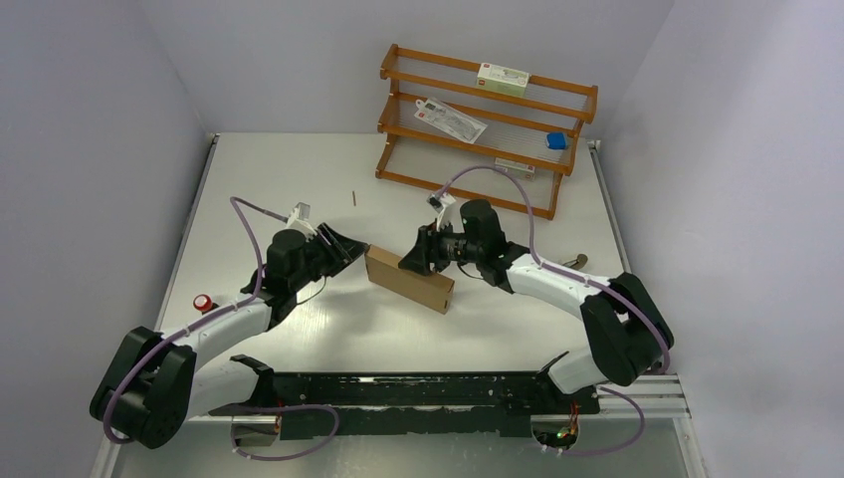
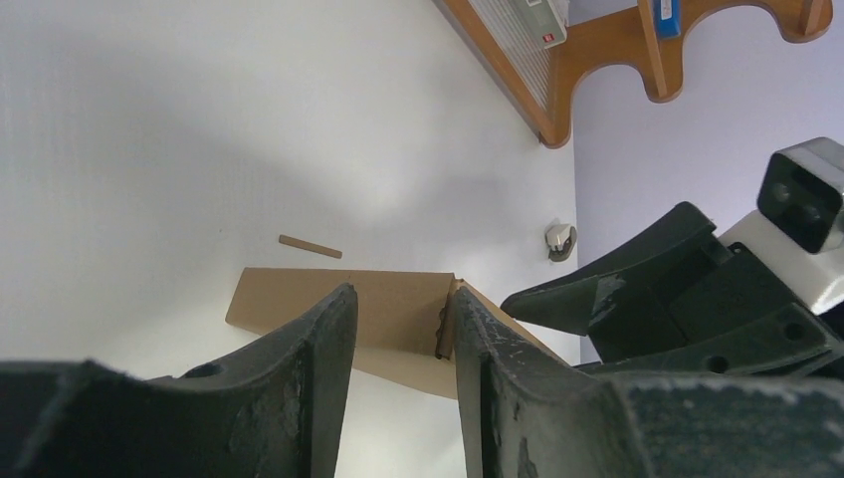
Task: Fold the paper box
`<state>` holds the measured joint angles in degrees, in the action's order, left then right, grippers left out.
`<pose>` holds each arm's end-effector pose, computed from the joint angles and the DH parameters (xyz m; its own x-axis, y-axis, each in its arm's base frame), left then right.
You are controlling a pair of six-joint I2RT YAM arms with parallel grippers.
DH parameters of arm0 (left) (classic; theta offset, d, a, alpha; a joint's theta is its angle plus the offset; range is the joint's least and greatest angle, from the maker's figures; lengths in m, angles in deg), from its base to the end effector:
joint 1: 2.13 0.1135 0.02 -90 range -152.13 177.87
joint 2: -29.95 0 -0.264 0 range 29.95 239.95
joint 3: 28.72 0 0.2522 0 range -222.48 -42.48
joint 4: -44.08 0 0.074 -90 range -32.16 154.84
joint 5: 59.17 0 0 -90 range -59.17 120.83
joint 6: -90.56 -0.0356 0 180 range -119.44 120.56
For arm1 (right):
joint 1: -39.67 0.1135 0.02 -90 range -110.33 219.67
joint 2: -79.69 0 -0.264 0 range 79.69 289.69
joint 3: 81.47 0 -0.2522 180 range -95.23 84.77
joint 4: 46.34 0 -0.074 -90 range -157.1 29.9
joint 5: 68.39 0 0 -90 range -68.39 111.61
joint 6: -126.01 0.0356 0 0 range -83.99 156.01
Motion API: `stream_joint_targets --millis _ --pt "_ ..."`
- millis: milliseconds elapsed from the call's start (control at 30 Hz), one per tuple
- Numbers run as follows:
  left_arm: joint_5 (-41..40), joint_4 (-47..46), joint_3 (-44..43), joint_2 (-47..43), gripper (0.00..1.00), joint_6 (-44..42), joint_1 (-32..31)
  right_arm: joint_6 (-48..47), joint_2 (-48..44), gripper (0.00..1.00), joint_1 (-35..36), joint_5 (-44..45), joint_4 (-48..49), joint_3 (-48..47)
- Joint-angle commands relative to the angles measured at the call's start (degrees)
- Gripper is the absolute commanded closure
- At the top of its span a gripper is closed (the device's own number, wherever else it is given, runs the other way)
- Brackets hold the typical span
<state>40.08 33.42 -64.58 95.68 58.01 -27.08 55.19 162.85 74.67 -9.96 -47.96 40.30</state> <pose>0.2091 -0.1036 0.1927 -0.6275 -0.6257 -0.4635 0.0466 0.5640 -0.8244 0.2437 0.1934 0.2227 -0.6324 -0.1011 -0.7680 -0.7036 0.4897 0.5149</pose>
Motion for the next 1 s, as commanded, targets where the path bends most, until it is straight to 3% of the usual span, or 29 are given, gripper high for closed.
stream_joint_targets --millis 0,167,400,767,967 --pt "0.96 1.87 -0.2 -0.17 0.55 -0.58 0.01 -1.67 1.28 0.48 0.4 0.65 3.48 3.7" --pt "3.28 -3.17 1.58 0.3 0.51 2.74 0.08 -3.53 1.1 0.49 0.75 3.21 7.23 8.71" --pt "4.98 -10.46 5.38 0.17 0.48 4.68 0.32 -4.19 3.4 0.5 0.73 3.53 8.08 8.74" --pt "10.5 -28.59 14.66 13.55 0.73 14.16 5.16 -4.75 3.94 0.5 0.76 3.31 7.64 8.09" --pt "9.63 -20.46 13.64 16.63 0.81 10.11 5.17 -4.99 3.94 0.5 0.73 3.66 7.19 7.61"
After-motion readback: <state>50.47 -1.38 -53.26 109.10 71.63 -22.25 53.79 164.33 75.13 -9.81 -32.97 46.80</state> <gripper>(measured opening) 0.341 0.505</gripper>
